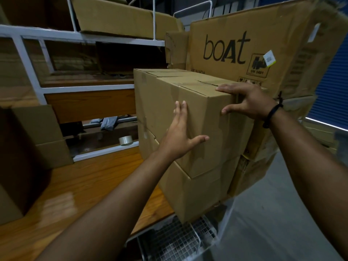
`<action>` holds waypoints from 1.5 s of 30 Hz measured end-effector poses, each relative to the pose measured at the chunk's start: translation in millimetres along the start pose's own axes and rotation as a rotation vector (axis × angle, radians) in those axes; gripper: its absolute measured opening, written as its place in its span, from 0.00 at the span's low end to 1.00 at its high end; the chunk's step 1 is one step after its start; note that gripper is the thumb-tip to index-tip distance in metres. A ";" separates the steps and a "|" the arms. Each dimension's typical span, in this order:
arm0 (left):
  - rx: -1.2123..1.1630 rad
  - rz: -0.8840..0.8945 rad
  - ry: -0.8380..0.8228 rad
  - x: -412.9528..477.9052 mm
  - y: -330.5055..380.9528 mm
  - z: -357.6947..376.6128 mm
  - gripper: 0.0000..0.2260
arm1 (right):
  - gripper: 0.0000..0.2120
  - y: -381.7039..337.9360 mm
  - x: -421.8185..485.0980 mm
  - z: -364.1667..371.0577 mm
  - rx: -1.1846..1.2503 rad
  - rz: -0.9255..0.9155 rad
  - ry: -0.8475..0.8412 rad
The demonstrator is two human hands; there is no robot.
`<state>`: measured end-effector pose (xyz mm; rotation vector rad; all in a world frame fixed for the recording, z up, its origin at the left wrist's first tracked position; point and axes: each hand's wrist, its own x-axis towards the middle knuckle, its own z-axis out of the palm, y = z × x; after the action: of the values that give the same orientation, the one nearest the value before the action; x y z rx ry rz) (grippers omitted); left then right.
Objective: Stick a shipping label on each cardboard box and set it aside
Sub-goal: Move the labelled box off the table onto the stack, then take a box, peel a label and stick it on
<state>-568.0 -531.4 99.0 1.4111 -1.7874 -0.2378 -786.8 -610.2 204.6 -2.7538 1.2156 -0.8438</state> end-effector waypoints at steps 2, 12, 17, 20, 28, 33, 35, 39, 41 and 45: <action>-0.016 -0.006 -0.010 2.9 1.1 1.3 0.54 | 0.36 -2.1 -0.9 -2.9 -0.001 0.037 -0.014; -0.048 -0.009 -0.024 -9.1 -6.3 -10.9 0.50 | 0.34 -32.6 -11.5 -4.5 0.001 0.069 -0.011; -0.039 0.013 0.028 -42.1 -34.0 -33.4 0.45 | 0.31 -109.1 -8.3 24.7 -0.013 -0.176 0.177; -0.020 -0.013 0.086 -65.5 -64.6 -70.4 0.43 | 0.27 -157.4 2.6 59.4 -0.019 -0.316 0.191; 0.045 -0.234 0.306 -160.3 -161.7 -214.0 0.37 | 0.26 -280.0 51.1 176.6 0.210 -0.363 -0.054; 0.254 -0.359 0.454 -220.5 -236.5 -330.6 0.28 | 0.24 -370.9 89.9 243.4 0.351 -0.315 -0.101; 0.392 -0.385 0.510 -238.6 -269.3 -383.8 0.26 | 0.24 -407.8 109.5 267.2 0.385 -0.284 -0.112; 0.759 -0.361 0.588 -255.9 -315.8 -483.9 0.29 | 0.33 -480.1 157.6 302.7 0.518 -0.171 -0.102; 0.901 -0.330 0.581 -253.3 -326.3 -520.6 0.34 | 0.39 -511.1 183.9 313.7 0.569 -0.124 -0.045; 1.103 -0.301 0.498 -238.7 -343.8 -559.8 0.44 | 0.51 -560.7 228.9 325.5 0.576 -0.105 0.007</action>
<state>74.6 -259.0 137.0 2.2136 -1.2607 1.0155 -122.1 -440.7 159.3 -2.3526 0.6835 -1.0182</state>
